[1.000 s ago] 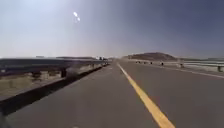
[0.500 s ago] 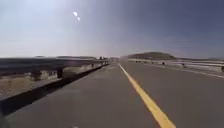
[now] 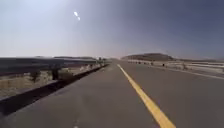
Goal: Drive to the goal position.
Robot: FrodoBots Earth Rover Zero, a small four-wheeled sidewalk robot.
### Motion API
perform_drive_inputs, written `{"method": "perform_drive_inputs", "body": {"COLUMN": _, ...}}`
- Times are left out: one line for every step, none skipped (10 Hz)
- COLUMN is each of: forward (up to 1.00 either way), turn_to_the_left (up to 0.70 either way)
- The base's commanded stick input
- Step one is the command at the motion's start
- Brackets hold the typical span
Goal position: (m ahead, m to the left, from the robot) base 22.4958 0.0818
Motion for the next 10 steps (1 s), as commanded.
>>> {"method": "perform_drive_inputs", "body": {"forward": 0.5, "turn_to_the_left": 0.0}}
{"method": "perform_drive_inputs", "body": {"forward": 0.5, "turn_to_the_left": 0.0}}
{"method": "perform_drive_inputs", "body": {"forward": 0.5, "turn_to_the_left": 0.0}}
{"method": "perform_drive_inputs", "body": {"forward": 0.5, "turn_to_the_left": 0.0}}
{"method": "perform_drive_inputs", "body": {"forward": 0.5, "turn_to_the_left": 0.0}}
{"method": "perform_drive_inputs", "body": {"forward": 0.5, "turn_to_the_left": 0.0}}
{"method": "perform_drive_inputs", "body": {"forward": 0.5, "turn_to_the_left": 0.0}}
{"method": "perform_drive_inputs", "body": {"forward": 0.5, "turn_to_the_left": 0.0}}
{"method": "perform_drive_inputs", "body": {"forward": 0.5, "turn_to_the_left": 0.0}}
{"method": "perform_drive_inputs", "body": {"forward": 0.5, "turn_to_the_left": 0.0}}
